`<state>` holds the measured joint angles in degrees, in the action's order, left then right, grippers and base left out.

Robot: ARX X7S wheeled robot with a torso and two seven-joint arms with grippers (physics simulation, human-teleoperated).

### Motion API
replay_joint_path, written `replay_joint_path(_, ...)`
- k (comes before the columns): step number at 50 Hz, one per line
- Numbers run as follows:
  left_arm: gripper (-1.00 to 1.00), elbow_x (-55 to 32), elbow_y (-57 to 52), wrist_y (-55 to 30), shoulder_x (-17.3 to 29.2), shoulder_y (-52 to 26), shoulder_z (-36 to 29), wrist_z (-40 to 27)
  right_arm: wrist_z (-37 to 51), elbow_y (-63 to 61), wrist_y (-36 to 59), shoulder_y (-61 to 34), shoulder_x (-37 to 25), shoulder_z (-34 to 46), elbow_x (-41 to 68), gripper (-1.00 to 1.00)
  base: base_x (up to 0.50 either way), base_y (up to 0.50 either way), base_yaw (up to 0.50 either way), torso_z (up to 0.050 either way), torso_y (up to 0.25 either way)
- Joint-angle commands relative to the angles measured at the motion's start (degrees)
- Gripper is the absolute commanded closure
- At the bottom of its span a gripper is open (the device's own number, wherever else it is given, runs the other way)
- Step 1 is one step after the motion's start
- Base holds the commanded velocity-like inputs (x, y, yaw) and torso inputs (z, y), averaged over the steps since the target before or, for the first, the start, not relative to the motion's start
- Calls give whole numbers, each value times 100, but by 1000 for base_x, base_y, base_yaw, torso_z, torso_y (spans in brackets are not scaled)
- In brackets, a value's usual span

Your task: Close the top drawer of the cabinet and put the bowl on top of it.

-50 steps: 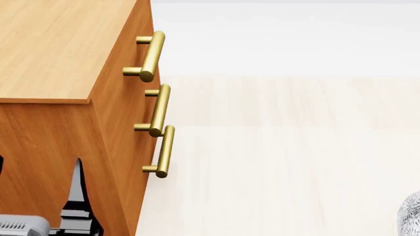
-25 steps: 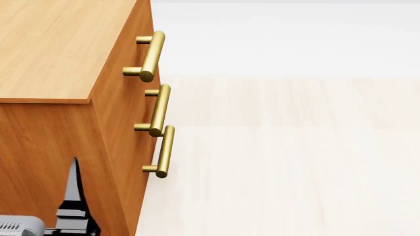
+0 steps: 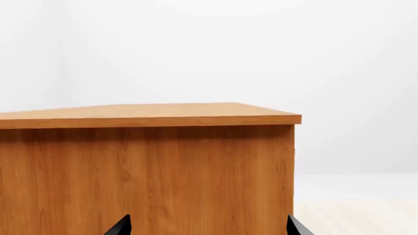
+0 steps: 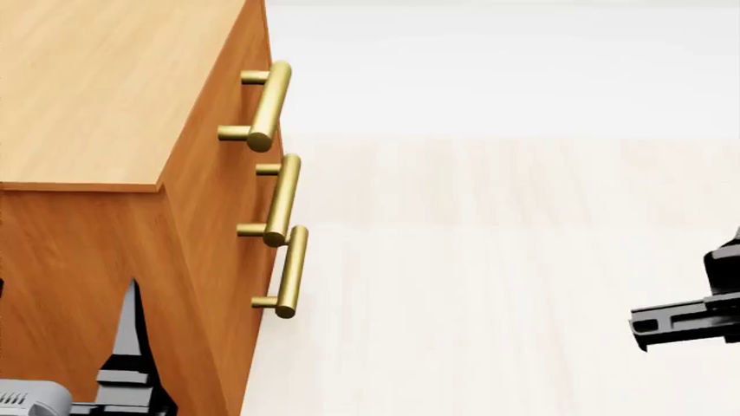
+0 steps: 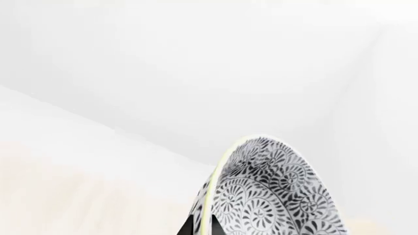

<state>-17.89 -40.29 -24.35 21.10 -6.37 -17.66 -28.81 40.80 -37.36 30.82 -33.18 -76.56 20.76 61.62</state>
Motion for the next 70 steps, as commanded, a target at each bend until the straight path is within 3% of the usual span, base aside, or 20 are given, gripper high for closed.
replay_joint_path(1, -100, -134, 48, 104, 39, 42, 98, 51, -116, 57, 2933, -3779, 1757, 378, 433, 100, 0, 0, 0, 25, 191)
replay_joint_path(33, -100, -208, 192, 201, 71, -5, 131, 49, -88, 1410, 3869, -6056, 3829, 1272, 40, 100, 0, 0, 0, 25, 188)
replay_joint_path(51, -100, -540, 342, 366, 121, -10, 287, 243, -704, 2708, 3474, -6871, 5114, 2275, -900, 100, 0, 0, 0, 27, 186)
replay_joint_path(70, -100, -760, 383, 260, 132, -39, 357, 216, -1098, 3799, 2858, -7130, 6371, 2738, -1311, 100, 0, 0, 0, 19, 231)
